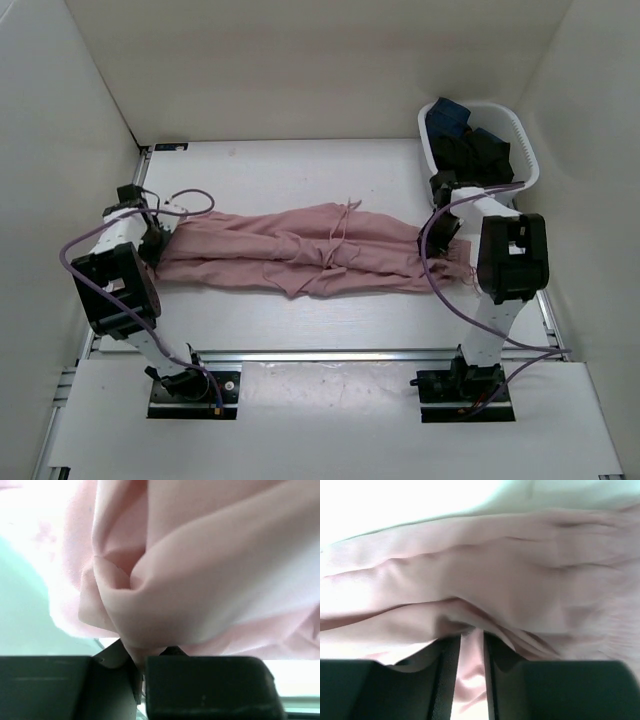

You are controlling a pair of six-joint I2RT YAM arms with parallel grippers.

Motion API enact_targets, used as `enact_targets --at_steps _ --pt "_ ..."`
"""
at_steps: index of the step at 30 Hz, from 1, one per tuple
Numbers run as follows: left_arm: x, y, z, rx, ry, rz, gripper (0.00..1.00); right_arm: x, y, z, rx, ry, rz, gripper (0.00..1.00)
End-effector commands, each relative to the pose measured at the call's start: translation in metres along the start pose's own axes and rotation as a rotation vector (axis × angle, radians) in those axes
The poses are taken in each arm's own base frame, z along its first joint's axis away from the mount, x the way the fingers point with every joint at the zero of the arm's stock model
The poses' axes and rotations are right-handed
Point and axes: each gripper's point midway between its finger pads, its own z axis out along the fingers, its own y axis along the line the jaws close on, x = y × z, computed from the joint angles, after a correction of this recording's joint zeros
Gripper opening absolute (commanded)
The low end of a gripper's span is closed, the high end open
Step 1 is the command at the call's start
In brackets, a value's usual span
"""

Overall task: Fold and stack the trousers
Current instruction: Fold the trousers

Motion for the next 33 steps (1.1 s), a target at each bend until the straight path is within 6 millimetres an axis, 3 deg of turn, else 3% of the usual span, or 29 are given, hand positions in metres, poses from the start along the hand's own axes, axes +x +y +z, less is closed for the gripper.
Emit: enact_targets --at_steps 1,3,5,6,7,8,9,11,15,19,24,27,33 --pt "-0.024 0.011 -0.013 -0.017 -0.031 -0.032 0.14 -0.075 0.011 -0.016 0.018 -0.219 -0.031 0.30" --pt "-0.016 -0.002 -0.012 0.030 0.014 -0.019 0.19 -0.073 0.017 -0.023 -0.007 -0.184 -0.095 0.34" --pt "-0.007 -0.010 -0.007 0.053 0.037 -0.006 0.24 -0.071 0.019 -0.034 -0.035 -0.179 -0.142 0.45" --pt "0.005 -0.021 -0.002 0.079 0.078 -0.004 0.33 -0.066 0.017 -0.037 -0.042 -0.174 -0.155 0.50" --pt "0.010 -0.022 -0.002 0.077 0.087 0.007 0.38 -0.064 0.011 -0.052 -0.060 -0.187 -0.152 0.60" --pt "0.012 -0.024 -0.004 0.073 0.084 0.007 0.40 -0.056 0.004 -0.055 -0.054 -0.178 -0.153 0.63" --pt "0.016 -0.022 -0.008 0.051 0.096 0.008 0.44 -0.050 -0.002 -0.074 -0.068 -0.199 -0.151 0.70" --pt "0.016 -0.017 -0.014 0.023 0.093 0.017 0.49 -0.041 -0.012 -0.089 -0.064 -0.214 -0.138 0.75" --pt "0.022 0.003 -0.036 -0.053 0.113 0.015 0.61 -0.019 -0.037 -0.121 -0.061 -0.263 -0.042 0.79" --pt "0.026 0.007 -0.047 -0.054 0.134 0.008 0.63 -0.007 -0.063 -0.119 -0.022 -0.310 0.064 0.81" --pt "0.018 0.015 -0.057 -0.060 0.104 -0.004 0.69 -0.010 -0.083 -0.094 0.030 -0.342 0.195 0.83" --pt "0.013 0.021 -0.062 -0.068 0.097 -0.005 0.72 -0.013 -0.078 -0.079 0.017 -0.321 0.254 0.84" --pt "0.019 0.027 -0.046 -0.029 0.131 -0.036 0.74 -0.013 -0.075 -0.044 0.061 -0.253 0.293 0.83"
